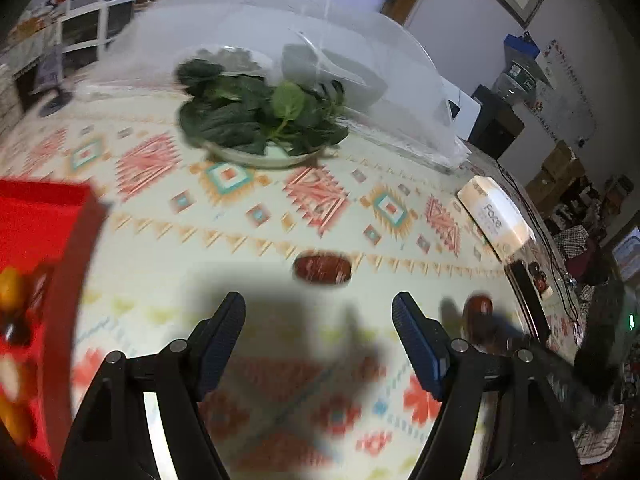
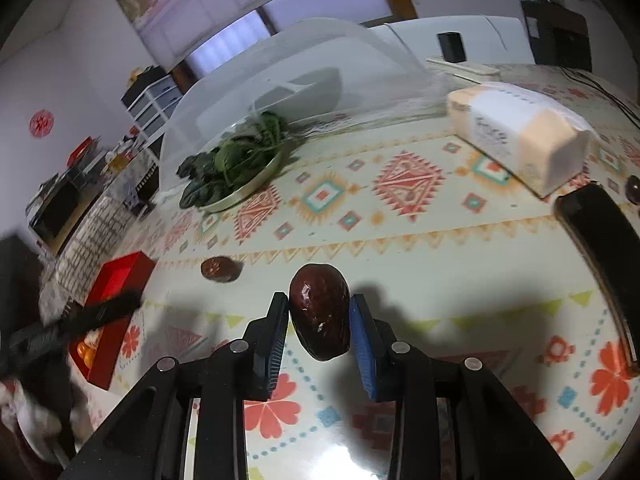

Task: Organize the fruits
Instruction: 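Grasp the last dark date on the cloth with the left tool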

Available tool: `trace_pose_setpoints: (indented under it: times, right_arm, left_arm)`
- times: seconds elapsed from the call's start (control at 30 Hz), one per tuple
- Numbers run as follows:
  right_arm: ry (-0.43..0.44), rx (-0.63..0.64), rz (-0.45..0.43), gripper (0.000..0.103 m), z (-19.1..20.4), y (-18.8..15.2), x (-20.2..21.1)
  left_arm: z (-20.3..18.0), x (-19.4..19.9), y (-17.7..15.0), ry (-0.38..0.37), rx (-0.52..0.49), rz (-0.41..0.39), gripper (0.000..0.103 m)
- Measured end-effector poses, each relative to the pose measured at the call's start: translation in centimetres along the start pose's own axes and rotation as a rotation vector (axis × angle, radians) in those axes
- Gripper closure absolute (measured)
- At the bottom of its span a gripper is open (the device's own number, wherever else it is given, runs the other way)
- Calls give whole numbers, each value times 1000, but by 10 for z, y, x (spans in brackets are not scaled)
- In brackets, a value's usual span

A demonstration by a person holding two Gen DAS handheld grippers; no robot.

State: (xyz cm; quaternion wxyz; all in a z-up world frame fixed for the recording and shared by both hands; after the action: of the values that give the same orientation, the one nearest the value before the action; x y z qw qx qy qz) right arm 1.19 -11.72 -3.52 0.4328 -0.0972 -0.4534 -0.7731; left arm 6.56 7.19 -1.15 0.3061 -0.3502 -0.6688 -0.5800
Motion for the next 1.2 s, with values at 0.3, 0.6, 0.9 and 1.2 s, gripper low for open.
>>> trace_pose_setpoints:
  times: [0.3,0.6,0.9,1.2]
  right_arm:
    - [50,-62,-22,69,-20,1,-2]
    - [62,-88,-9,69,-24,-1,-2]
    - [39,-71,-1,69,-24,-3,-5]
    - [18,-51,16,68,-22,-5,-9]
  left_arm:
    - [-35,-59,22,-51,-83,77,28]
    - [-51,-31,-14,-110,-175,100,39]
    - [-63,-36,-12,111,-328,-52,39]
    - [-76,-46,-19,136,-369,-62,38]
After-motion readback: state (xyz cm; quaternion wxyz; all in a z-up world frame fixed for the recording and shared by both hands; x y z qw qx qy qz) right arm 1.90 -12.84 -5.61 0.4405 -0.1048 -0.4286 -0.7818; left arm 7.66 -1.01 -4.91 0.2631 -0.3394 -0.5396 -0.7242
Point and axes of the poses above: each gripper's, at about its wrist camera, not at the fingertips, and x roughly against the way its jaws point, z to its left, y to its top, the point moved 8 cm from there along -x, roughly the way its jaws point, and after that the axes turned 14 degrees about y, right-handed, at the moved point
